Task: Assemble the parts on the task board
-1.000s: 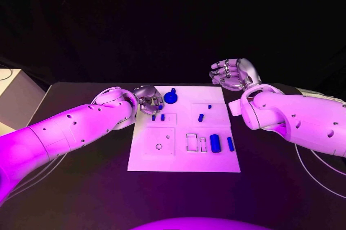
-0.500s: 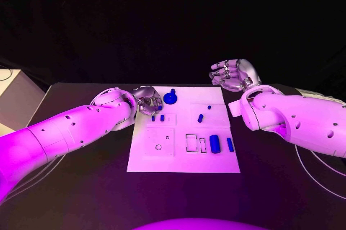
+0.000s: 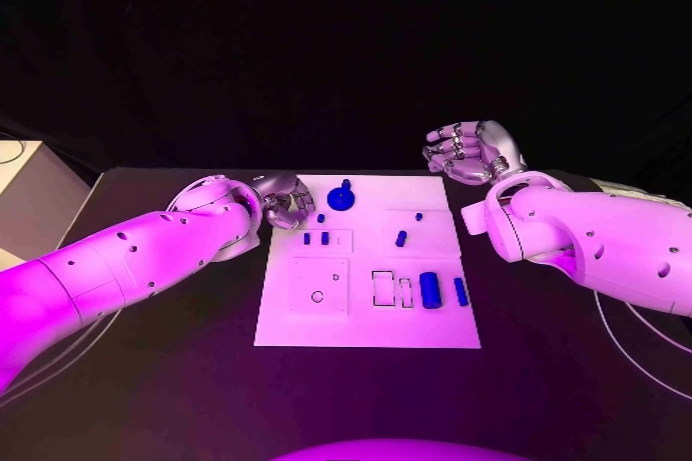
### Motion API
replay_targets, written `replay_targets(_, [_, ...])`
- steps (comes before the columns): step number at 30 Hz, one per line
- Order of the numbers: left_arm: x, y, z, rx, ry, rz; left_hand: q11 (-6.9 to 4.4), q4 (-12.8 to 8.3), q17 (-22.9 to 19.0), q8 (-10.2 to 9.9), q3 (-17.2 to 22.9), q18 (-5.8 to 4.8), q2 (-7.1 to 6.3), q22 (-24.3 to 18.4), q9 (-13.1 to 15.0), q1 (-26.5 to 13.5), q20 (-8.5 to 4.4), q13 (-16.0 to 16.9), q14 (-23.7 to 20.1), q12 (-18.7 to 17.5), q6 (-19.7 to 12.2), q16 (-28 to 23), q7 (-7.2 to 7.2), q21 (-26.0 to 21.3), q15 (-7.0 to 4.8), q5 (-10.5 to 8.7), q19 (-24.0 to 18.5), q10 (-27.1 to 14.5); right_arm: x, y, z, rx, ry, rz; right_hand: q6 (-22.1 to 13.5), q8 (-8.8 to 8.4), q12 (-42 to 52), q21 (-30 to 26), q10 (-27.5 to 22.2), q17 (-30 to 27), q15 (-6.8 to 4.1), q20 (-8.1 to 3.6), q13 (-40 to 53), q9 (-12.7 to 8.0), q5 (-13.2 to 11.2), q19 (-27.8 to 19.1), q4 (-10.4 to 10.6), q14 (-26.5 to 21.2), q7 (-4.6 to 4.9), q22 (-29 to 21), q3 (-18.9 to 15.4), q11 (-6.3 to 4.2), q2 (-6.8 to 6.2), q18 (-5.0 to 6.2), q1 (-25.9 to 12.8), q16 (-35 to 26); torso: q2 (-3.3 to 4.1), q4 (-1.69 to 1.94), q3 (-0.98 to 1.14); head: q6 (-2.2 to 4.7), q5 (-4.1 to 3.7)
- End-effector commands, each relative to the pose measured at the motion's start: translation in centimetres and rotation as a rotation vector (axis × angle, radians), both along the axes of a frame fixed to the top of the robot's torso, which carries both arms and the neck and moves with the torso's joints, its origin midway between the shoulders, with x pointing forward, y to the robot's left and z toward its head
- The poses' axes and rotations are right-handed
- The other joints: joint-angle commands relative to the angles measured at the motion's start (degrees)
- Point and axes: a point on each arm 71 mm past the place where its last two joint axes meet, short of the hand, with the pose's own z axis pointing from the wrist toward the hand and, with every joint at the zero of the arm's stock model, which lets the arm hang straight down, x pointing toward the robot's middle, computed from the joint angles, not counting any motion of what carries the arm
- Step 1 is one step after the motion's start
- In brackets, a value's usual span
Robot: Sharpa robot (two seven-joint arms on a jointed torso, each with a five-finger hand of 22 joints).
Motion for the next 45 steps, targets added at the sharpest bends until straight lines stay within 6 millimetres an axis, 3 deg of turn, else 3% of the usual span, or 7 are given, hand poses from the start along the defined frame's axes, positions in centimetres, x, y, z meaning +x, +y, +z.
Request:
replay_targets(1, [0.0, 0.0, 0.5, -0.011, -0.027, 0.005, 0.09, -0.35, -0.02, -0.41, 0.18, 0.47, -0.11, 0.02, -0.08, -0.05, 0.03, 0.18, -0.37, 0.54, -0.44, -0.24, 0.13, -0.09, 0.05, 0.17, -0.37, -0.60, 0.0, 0.1, 0.0, -0.010, 0.001, 0.021, -0.31, 0.31, 0.27, 0.28, -0.37, -0.01, 0.15, 0.01, -0.07, -0.05, 0.36, -0.13, -0.05, 0.35, 1.30, -0.06, 0.22, 0.05, 0.03, 0.73, -0.51, -0.34, 0.00, 0.03, -0.03, 0.05, -0.04])
replay_targets(11, [0.2, 0.5, 2.2, -0.081, -0.089, 0.021, 0.12, -0.32, -0.97, -0.30, 0.10, 0.59, 0.12, -0.25, -0.15, -0.14, 0.17, 1.30, -0.82, 3.07, -0.27, -0.20, 0.30, -0.19, 0.11, 0.18, -0.82, -1.93, 0.1, 0.2, -0.3, -0.072, 0.032, 0.063, -0.13, 0.48, 0.47, 0.81, -0.05, 0.17, -0.21, -0.39, -0.14, -0.07, -0.61, 0.83, -2.02, 1.31, 1.16, -0.28, 1.14, -0.16, -0.23, 0.79, 1.23, -0.22, 0.02, -0.05, -0.01, 0.26, -0.10])
replay_targets(16, [0.5, 2.1, 3.8, -0.323, -0.075, 0.103, 0.31, 0.49, -13.11, 0.38, 0.29, 2.67, 0.41, -9.05, -0.05, -0.85, 0.20, 1.69, -8.08, 5.19, 1.06, -4.77, 1.12, -6.84, 0.18, 0.12, -9.63, -3.58, 0.2, 0.4, -0.8, -0.234, 0.047, 0.147, 2.79, 0.94, 0.17, 6.02, 2.54, 1.80, -2.79, -3.72, -0.36, -0.32, -2.93, 6.89, -6.06, 8.51, -0.13, 2.33, 1.06, -1.69, 0.63, 0.53, 3.85, 2.64, -0.01, -0.06, 0.07, 0.58, -0.26])
replay_targets(22, [-0.4, 4.3, 3.9, -0.737, 0.084, 0.206, 0.95, 2.77, -20.94, 0.57, 0.03, 2.68, 0.73, -11.95, -0.15, -2.97, 0.68, 0.62, -12.73, 5.95, 1.33, -10.23, 1.68, -11.15, 0.72, 0.24, -10.86, -5.35, 0.2, 0.6, -1.7, -0.483, 0.070, 0.250, 7.25, -1.05, -3.28, 18.85, 6.96, 6.94, -5.87, -8.11, -0.34, -1.99, -4.83, 11.98, -9.09, 20.16, -1.86, 11.78, -0.45, -3.67, 1.56, 0.25, 4.21, 9.52, -0.13, 0.04, -0.03, 1.46, -1.74])
replay_targets(31, [-3.3, 5.2, 3.3, -1.100, 0.249, 0.159, 0.84, 5.70, -25.46, 2.43, -4.07, 2.54, 1.26, -18.07, 0.68, -5.11, 1.67, -1.28, -19.49, 6.81, 3.21, -18.66, 1.11, -21.06, 1.35, 0.06, -14.33, -4.32, -0.1, 0.3, -3.1, -0.856, 0.036, 0.281, 9.58, -3.67, -7.80, 29.45, 9.23, 16.55, -6.54, -8.44, -0.11, -3.04, -6.76, 11.45, -9.26, 22.11, -2.64, 20.93, 2.62, -4.33, 0.35, 0.44, 2.41, 23.06, -0.39, 0.46, -0.47, 2.64, -3.96])
replay_targets(38, [-5.2, 4.8, 3.0, -1.165, 0.295, 0.091, 1.35, 7.34, -34.20, 3.48, -7.42, 2.48, 1.03, -30.92, 1.42, -2.14, 2.90, -9.63, -16.45, -6.43, 4.02, -44.05, 1.12, -38.55, 2.56, -0.35, -11.26, 3.08, 0.0, 0.2, -3.9, -0.989, -0.043, 0.230, 9.50, -4.28, -8.84, 44.68, 5.68, 32.22, -6.10, -7.70, -0.24, -2.50, -8.60, 16.50, -7.51, 23.71, -2.90, 35.99, 3.83, -3.93, -1.13, -1.59, 0.97, 44.95, -0.64, 0.38, -0.62, 2.81, -4.56])
replay_targets(45, [-6.0, 4.5, 3.1, -1.189, 0.303, 0.051, 1.13, 7.79, -34.12, 2.38, -7.34, 2.26, 0.92, -33.97, 1.06, -1.54, 3.51, -9.98, -14.24, -15.12, 4.93, -53.91, 0.65, -43.32, 2.97, -0.36, -11.25, 8.46, 0.3, 0.7, -4.9, -1.051, -0.048, 0.218, 9.38, -4.46, -8.76, 49.47, 4.09, 36.56, -5.88, -7.16, -0.20, -2.22, -9.00, 17.96, -7.08, 23.71, -2.72, 40.91, 3.54, -3.66, -1.58, -2.37, 1.21, 51.35, -0.60, 0.57, -0.63, 2.99, -5.16])
